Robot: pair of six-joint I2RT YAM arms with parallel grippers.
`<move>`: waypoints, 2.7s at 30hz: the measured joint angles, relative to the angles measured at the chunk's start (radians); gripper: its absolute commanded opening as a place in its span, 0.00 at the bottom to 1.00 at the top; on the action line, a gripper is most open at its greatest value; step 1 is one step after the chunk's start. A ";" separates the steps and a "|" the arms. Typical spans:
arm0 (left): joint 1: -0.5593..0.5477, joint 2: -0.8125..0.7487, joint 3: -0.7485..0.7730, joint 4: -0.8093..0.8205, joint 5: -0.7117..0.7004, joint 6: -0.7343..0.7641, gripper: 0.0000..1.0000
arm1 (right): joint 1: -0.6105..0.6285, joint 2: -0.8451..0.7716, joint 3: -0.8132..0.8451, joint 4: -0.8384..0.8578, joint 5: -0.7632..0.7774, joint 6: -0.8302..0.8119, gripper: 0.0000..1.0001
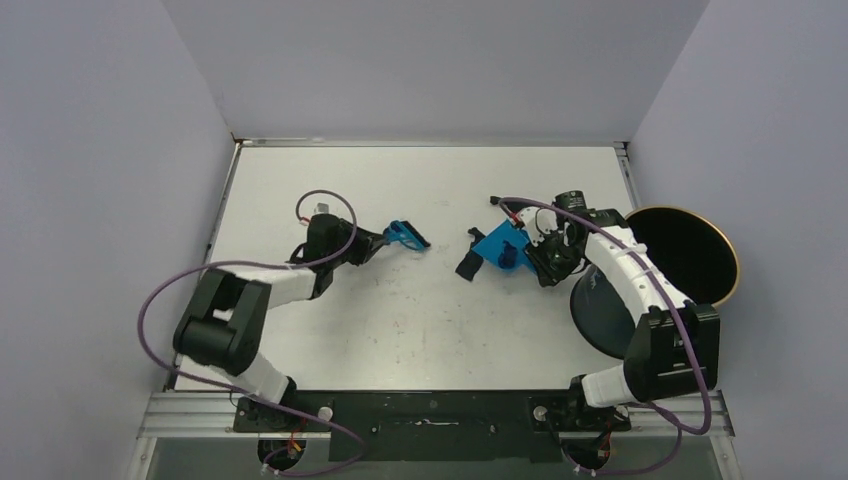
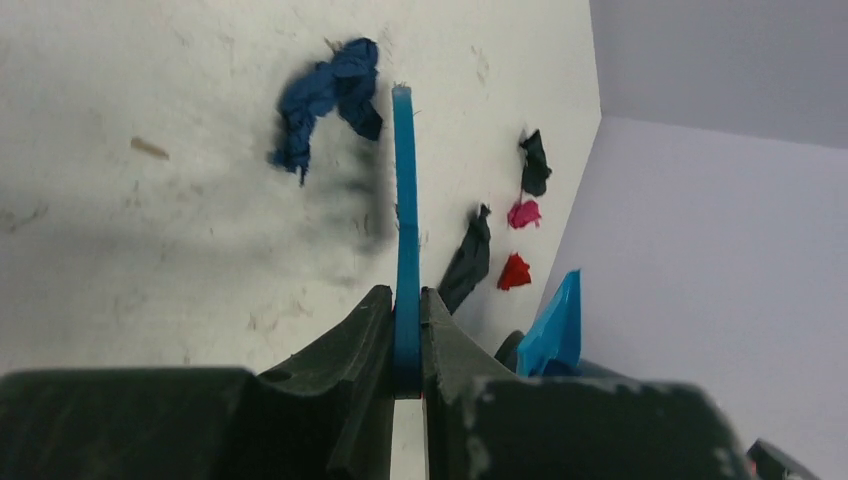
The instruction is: Sweep away the paper scraps from the table
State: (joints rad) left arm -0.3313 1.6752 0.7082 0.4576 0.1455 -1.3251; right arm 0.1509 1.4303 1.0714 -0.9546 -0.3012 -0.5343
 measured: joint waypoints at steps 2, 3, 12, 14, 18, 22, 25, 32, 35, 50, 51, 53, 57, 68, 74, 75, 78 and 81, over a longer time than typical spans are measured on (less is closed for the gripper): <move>0.002 -0.137 -0.076 -0.047 0.013 0.051 0.00 | -0.001 -0.023 0.012 -0.004 0.003 0.005 0.05; 0.002 -0.199 -0.087 -0.087 0.015 0.084 0.00 | -0.001 -0.038 0.017 -0.005 0.007 0.012 0.05; -0.097 -0.403 0.096 -0.146 0.002 0.317 0.00 | -0.026 -0.115 0.078 0.035 0.045 0.137 0.05; -0.139 -0.362 0.144 -0.128 -0.005 0.328 0.00 | -0.041 -0.109 0.102 0.049 0.055 0.170 0.05; -0.224 -0.192 0.231 -0.071 -0.008 0.322 0.00 | -0.070 -0.108 0.157 0.092 0.082 0.233 0.05; -0.294 0.015 0.314 -0.031 -0.006 0.286 0.00 | -0.085 -0.105 0.215 0.133 0.103 0.280 0.05; -0.351 0.169 0.418 -0.020 -0.006 0.260 0.00 | -0.086 -0.100 0.233 0.161 0.108 0.305 0.05; -0.460 0.487 0.817 -0.010 0.017 0.195 0.00 | -0.086 -0.077 0.234 0.169 0.114 0.330 0.05; -0.485 0.630 1.035 -0.047 0.037 0.157 0.00 | -0.086 -0.070 0.234 0.166 0.114 0.331 0.05; -0.494 0.817 1.180 -0.283 0.040 0.110 0.00 | -0.086 -0.060 0.233 0.136 0.112 0.314 0.05; -0.491 0.791 1.118 -0.278 0.040 0.110 0.00 | -0.086 -0.060 0.233 0.136 0.112 0.312 0.05; -0.481 0.707 0.965 -0.244 0.041 0.111 0.00 | -0.086 -0.060 0.230 0.137 0.111 0.310 0.05; -0.458 0.475 0.683 -0.219 0.027 0.150 0.00 | -0.086 -0.060 0.209 0.138 0.106 0.301 0.05; -0.312 -0.115 0.119 -0.356 -0.028 0.330 0.00 | -0.039 -0.049 0.137 0.100 0.078 0.218 0.05; -0.099 -0.396 0.002 -0.560 -0.016 0.465 0.00 | 0.145 -0.046 0.058 0.030 0.112 0.140 0.05; -0.089 -0.415 0.014 -0.594 -0.011 0.493 0.00 | 0.162 -0.046 0.049 0.016 0.113 0.132 0.05; -0.087 -0.440 0.130 -0.764 0.032 0.621 0.00 | 0.191 -0.046 0.036 -0.039 0.119 0.100 0.05; -0.090 -0.446 0.246 -0.878 0.033 0.715 0.00 | 0.203 -0.042 0.036 -0.071 0.130 0.074 0.05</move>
State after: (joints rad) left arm -0.4213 1.2297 0.9539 -0.4206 0.1783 -0.6102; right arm 0.3538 1.3880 1.1072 -1.0256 -0.1707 -0.4599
